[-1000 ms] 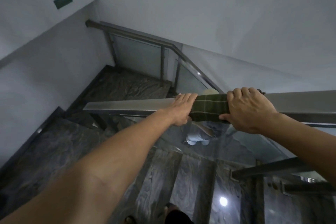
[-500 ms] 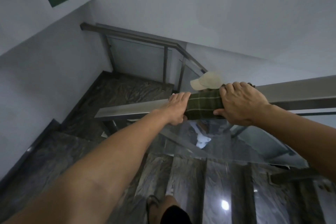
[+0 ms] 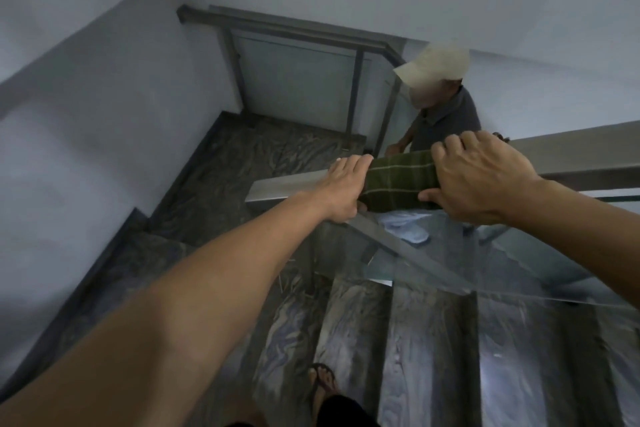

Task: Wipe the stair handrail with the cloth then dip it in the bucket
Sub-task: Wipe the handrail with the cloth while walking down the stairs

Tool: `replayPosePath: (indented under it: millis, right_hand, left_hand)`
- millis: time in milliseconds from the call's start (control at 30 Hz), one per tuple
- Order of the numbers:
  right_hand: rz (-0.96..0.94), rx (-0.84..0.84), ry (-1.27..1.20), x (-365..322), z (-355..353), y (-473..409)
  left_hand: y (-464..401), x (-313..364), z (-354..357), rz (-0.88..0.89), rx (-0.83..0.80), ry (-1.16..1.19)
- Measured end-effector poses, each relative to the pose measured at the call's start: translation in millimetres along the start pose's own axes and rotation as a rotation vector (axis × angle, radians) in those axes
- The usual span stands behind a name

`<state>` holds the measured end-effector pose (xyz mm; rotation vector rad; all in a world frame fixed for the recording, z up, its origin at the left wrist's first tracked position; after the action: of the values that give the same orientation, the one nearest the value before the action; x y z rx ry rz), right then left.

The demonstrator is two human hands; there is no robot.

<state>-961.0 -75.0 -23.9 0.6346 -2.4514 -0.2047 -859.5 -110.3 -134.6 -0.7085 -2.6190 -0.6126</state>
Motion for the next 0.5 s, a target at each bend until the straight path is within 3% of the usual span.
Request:
replayPosePath:
  millis: [500]
  right_hand:
    - [0.074,-0.017,0.007,-131,-2,-107]
  left_hand:
    - [22,-162,31,0.101,0.045,-0.051]
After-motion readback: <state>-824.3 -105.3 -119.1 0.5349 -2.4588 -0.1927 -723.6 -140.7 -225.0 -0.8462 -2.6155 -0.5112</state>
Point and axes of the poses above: each hand's wrist, its own y-axis away from the middle knuckle, its own z-axis out of the palm, x = y × z, the point moved 10 cm from there along -y, towards the middle knuckle, and after that the axes turned 14 degrees about -x, right-handed, at the moved point
